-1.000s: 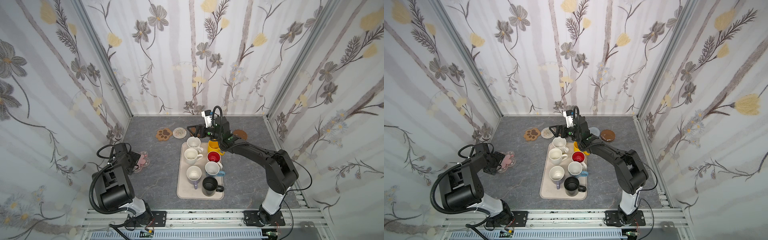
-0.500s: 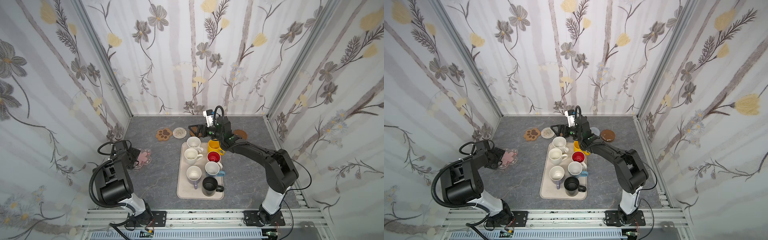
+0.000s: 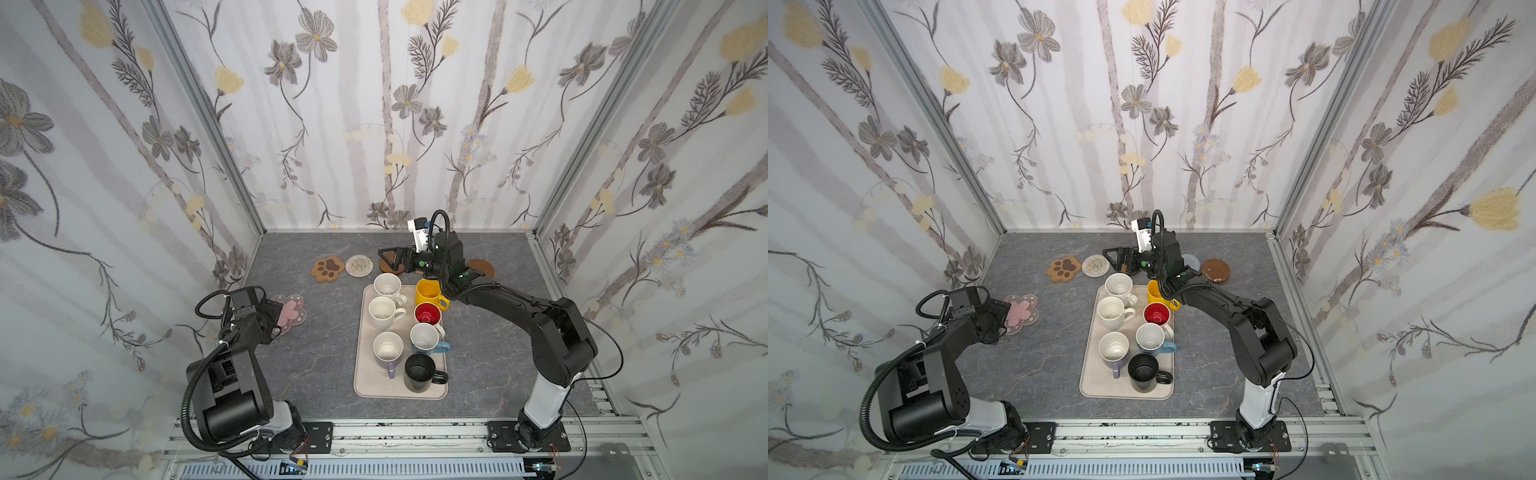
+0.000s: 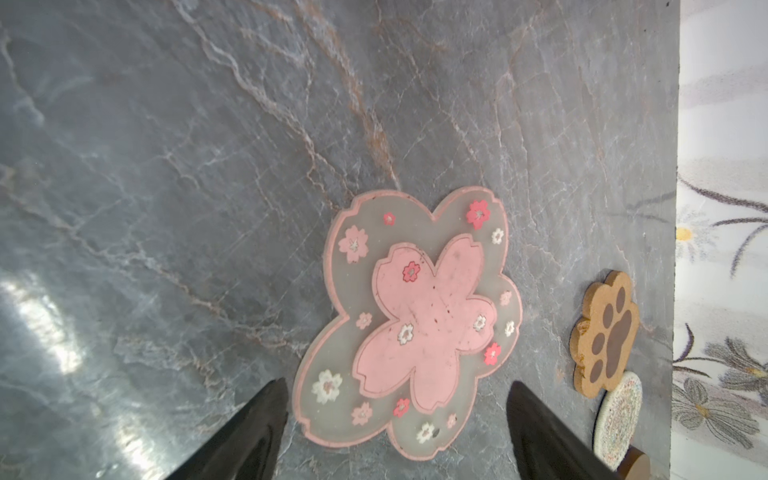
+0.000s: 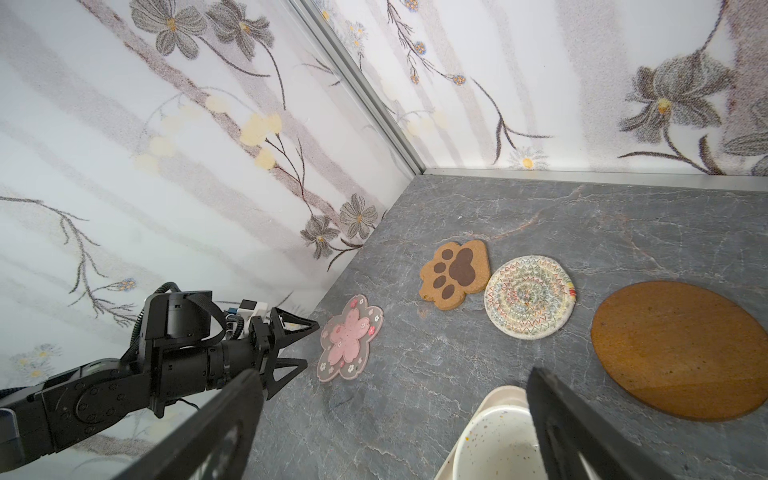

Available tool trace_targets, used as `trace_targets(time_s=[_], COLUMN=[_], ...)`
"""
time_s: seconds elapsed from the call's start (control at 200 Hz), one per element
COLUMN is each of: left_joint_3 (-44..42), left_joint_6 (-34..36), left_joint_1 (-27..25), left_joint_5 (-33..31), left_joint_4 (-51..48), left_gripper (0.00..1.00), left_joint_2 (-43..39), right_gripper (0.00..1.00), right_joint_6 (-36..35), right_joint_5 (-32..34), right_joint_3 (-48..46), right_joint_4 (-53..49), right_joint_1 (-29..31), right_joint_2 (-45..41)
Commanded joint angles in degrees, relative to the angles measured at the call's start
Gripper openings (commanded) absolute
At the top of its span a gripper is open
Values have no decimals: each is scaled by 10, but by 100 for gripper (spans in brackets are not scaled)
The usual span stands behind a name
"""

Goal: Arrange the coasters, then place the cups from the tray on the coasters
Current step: 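Lower the left gripper onto the pink flower coaster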

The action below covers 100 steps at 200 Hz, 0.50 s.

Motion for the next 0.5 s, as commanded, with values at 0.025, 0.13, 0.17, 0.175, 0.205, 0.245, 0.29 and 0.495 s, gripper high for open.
trace_targets(time_s=[0.025,0.13,0.17,0.175,0.205,0.245,0.29,0.495], left_joint_3=[-15,-19,-19,-19,-19,-18,-18,-22], left_joint_6=[-25,-35,-39,-39,-41,-43,-45,-49], left_joint_1=[-15,-26,-29,-30,-32,-34,-36,-41], left_joint_5=[11,9,6,5,3,0,0,0], left_joint_4=[-4,-3,-3,-2,-2,0,3,19], left_gripper=[83,79,77,77,75,74,72,70], left_joint_2=[-14,-10,-9,-9,-8,-6,-2,21], right_gripper=[100,100,100,100,100,100,100,100], right_joint_6=[11,13,14,14,15,16,16,13], right_joint_5=[-9,-6,-6,-6,-5,-6,-6,0], right_joint_3=[4,1,-1,-1,-2,-4,-7,-13], right_joint_4=[12,10,9,8,8,7,8,-1], right_joint_1=[0,-1,0,-1,-1,-1,0,-1], right_joint_2=[5,1,0,-1,-2,-5,-8,-22])
